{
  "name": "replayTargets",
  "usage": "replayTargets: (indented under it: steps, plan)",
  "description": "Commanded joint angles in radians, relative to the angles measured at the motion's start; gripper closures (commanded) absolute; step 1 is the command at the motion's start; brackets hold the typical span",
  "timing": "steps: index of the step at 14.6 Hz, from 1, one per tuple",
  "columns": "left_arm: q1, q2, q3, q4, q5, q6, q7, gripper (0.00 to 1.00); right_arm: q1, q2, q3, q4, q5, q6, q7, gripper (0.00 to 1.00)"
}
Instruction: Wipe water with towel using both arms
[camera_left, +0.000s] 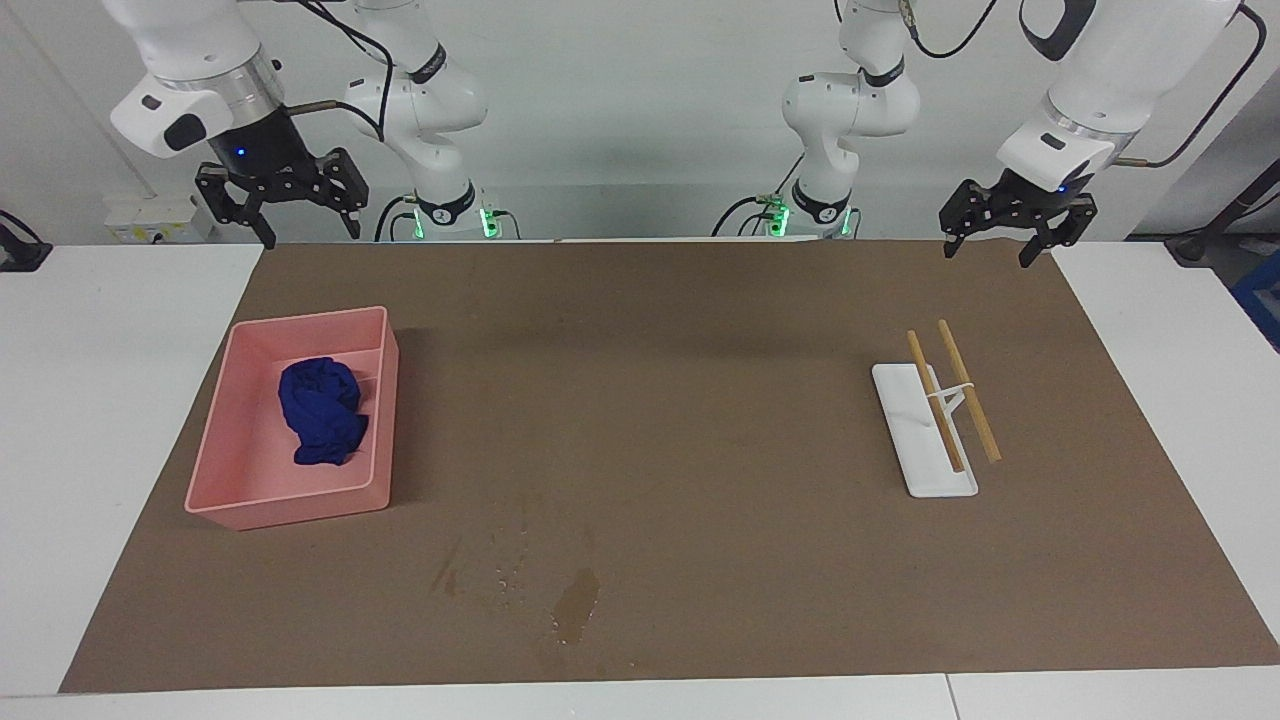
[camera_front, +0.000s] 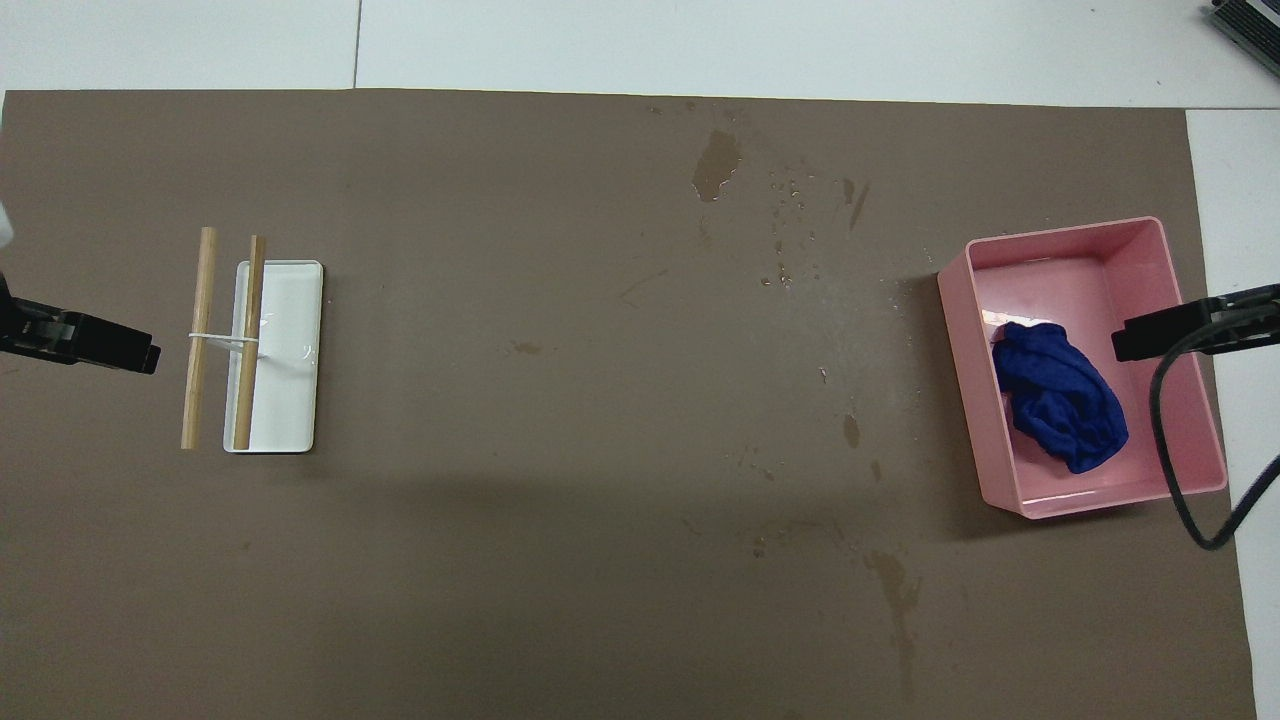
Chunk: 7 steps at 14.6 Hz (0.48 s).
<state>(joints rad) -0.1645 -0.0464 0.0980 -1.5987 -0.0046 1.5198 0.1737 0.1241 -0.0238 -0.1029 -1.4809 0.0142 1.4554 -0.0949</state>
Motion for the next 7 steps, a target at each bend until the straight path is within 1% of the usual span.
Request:
replayTargets:
  steps: [1, 7]
  plan:
    - [-0.015, -0.024, 0.009, -0.026, 0.023, 0.011, -0.003, 0.0, -0.015, -0.005, 0.019, -0.012, 0.001, 0.014, 0.003, 0.0]
    - [-0.015, -0.024, 0.009, -0.027, 0.023, 0.011, -0.003, 0.0, -0.015, -0.005, 0.019, -0.012, 0.001, 0.013, 0.003, 0.0]
